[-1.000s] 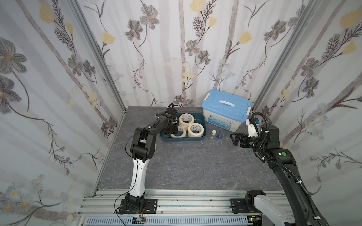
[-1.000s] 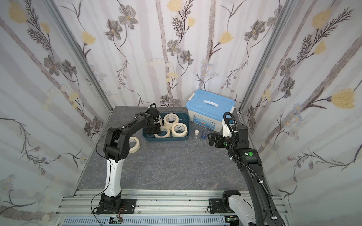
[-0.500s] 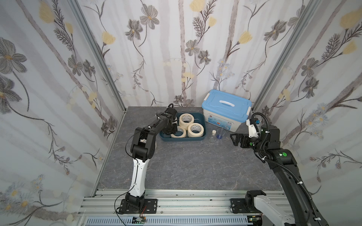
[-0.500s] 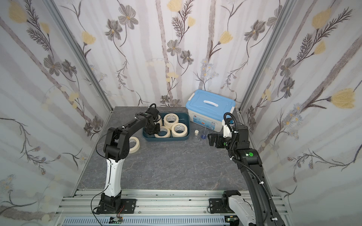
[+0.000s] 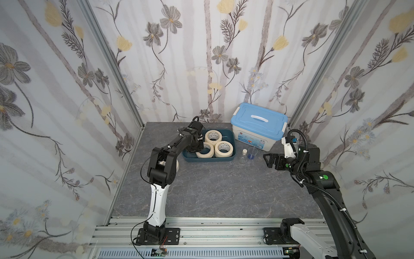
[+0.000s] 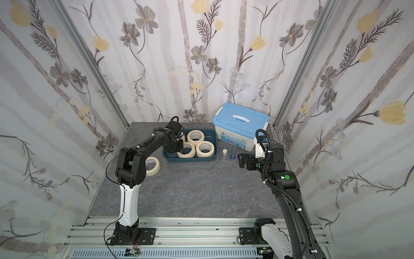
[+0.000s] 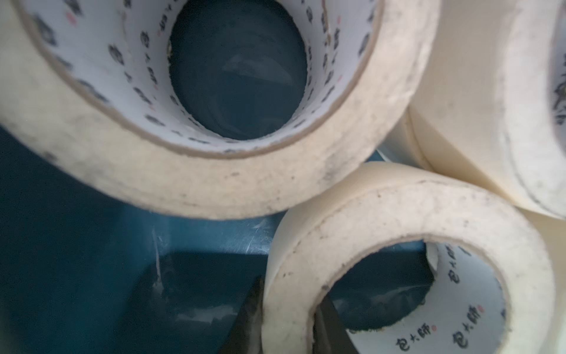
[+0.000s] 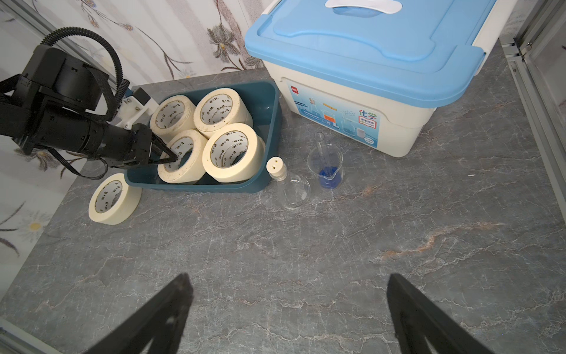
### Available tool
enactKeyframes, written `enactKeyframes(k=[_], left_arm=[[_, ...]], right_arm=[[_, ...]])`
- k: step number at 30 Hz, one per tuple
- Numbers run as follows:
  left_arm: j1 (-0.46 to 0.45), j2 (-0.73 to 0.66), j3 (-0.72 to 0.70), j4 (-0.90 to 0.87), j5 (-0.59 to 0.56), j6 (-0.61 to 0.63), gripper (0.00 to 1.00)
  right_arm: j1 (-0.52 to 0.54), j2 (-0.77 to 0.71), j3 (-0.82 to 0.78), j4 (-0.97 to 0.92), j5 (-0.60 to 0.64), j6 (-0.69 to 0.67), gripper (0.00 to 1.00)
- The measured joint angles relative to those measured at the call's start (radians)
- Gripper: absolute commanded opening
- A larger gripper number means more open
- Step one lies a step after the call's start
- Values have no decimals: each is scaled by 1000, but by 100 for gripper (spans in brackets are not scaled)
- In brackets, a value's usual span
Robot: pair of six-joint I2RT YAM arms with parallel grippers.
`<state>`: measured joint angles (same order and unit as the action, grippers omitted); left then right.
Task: Take out the art tape in the storage box
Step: Pick up the art tape from the storage box, then place the art tape at the center of the board.
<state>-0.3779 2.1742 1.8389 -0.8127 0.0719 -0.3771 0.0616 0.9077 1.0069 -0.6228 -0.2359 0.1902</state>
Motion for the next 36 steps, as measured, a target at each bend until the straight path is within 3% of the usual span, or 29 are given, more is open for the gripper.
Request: enactKeyframes(k=[18, 36], left_arm=[[-1, -163, -50, 14, -20, -16, 18], [-2, -432, -288, 32, -67, -15, 18]], right_arm=[[0, -23, -5, -4, 0, 0, 100], [0, -19, -4, -6, 0, 0, 100]])
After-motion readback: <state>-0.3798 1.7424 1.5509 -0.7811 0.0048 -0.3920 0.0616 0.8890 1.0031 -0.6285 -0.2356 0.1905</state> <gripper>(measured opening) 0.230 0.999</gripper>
